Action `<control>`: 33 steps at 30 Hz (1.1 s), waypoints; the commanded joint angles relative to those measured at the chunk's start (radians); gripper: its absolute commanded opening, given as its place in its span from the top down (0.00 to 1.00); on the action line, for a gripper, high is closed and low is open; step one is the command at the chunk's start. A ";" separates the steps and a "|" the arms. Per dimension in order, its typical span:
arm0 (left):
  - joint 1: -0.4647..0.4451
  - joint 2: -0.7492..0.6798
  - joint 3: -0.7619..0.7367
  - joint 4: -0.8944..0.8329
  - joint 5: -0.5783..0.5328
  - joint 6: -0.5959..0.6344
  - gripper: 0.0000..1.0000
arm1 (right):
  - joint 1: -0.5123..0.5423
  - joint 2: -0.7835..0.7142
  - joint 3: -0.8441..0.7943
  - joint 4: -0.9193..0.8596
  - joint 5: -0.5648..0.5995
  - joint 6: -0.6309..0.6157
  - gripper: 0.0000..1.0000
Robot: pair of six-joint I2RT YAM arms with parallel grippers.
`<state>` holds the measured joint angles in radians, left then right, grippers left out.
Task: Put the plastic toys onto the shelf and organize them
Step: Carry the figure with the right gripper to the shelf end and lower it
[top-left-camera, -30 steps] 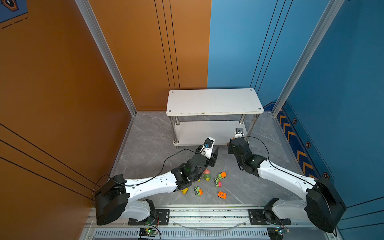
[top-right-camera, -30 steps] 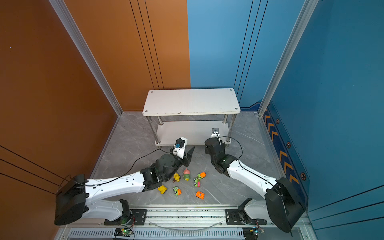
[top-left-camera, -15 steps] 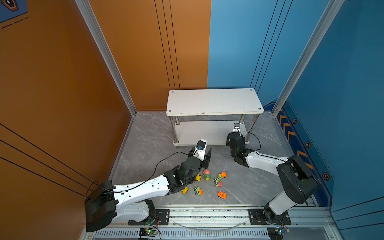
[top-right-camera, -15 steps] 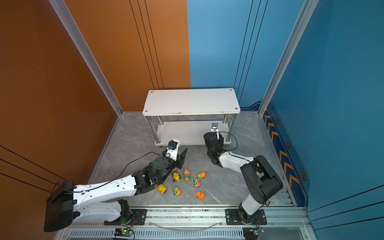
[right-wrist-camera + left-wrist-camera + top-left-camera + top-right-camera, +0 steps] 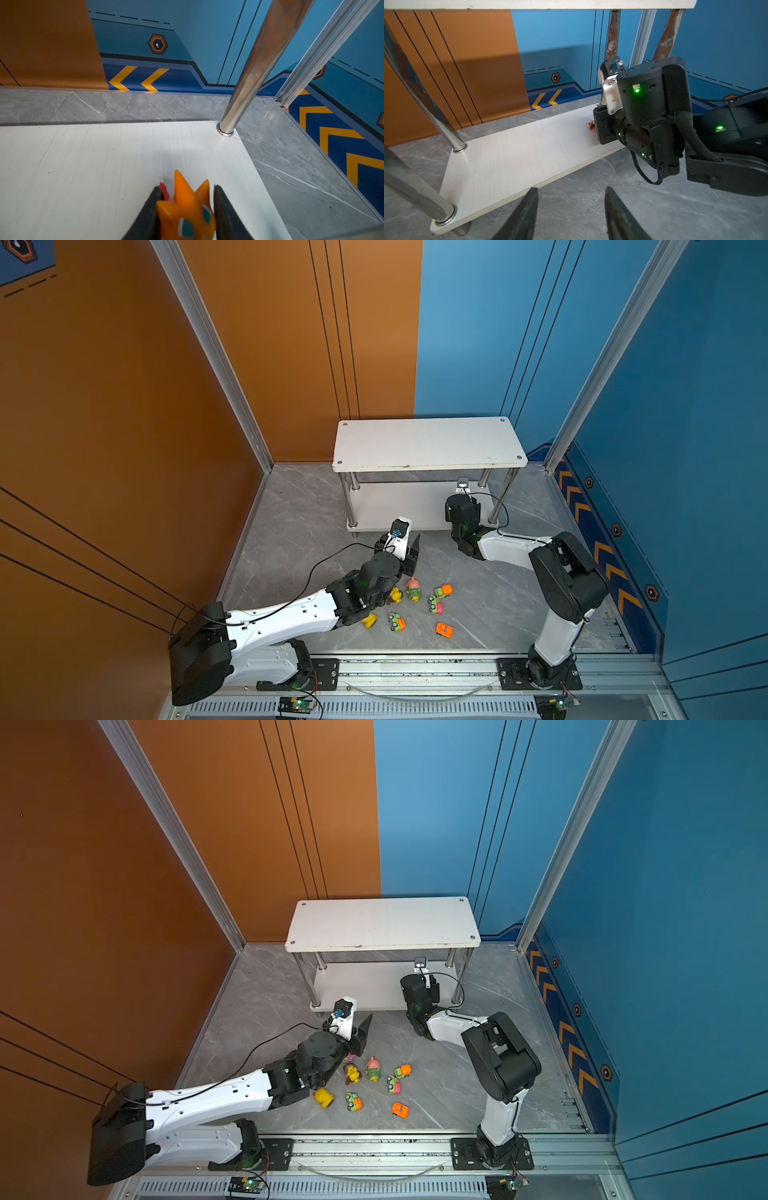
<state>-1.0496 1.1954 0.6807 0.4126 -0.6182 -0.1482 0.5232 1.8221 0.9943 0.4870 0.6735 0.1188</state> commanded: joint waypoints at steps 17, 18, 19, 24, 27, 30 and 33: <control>0.018 0.011 0.013 -0.028 0.000 -0.027 0.46 | -0.017 0.064 -0.007 -0.019 0.037 0.042 0.76; 0.019 0.009 0.013 -0.028 0.000 -0.028 0.46 | -0.018 0.062 -0.013 -0.017 0.033 0.041 0.75; 0.020 0.009 0.013 -0.029 0.000 -0.029 0.46 | -0.019 0.057 -0.016 -0.017 0.028 0.042 0.72; 0.019 0.004 0.013 -0.030 0.000 -0.034 0.46 | -0.022 0.041 -0.028 -0.035 0.012 0.072 0.71; 0.018 0.001 0.013 -0.034 0.000 -0.033 0.45 | -0.024 0.029 -0.034 -0.048 0.002 0.090 0.71; 0.019 -0.003 0.012 -0.036 -0.003 -0.033 0.45 | -0.023 0.015 -0.035 -0.058 0.000 0.102 0.71; 0.020 -0.006 0.011 -0.036 -0.006 -0.033 0.45 | -0.022 0.001 -0.034 -0.073 0.001 0.116 0.70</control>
<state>-1.0405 1.2022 0.6807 0.3908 -0.6174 -0.1741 0.5091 1.8503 0.9825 0.5076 0.6819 0.2081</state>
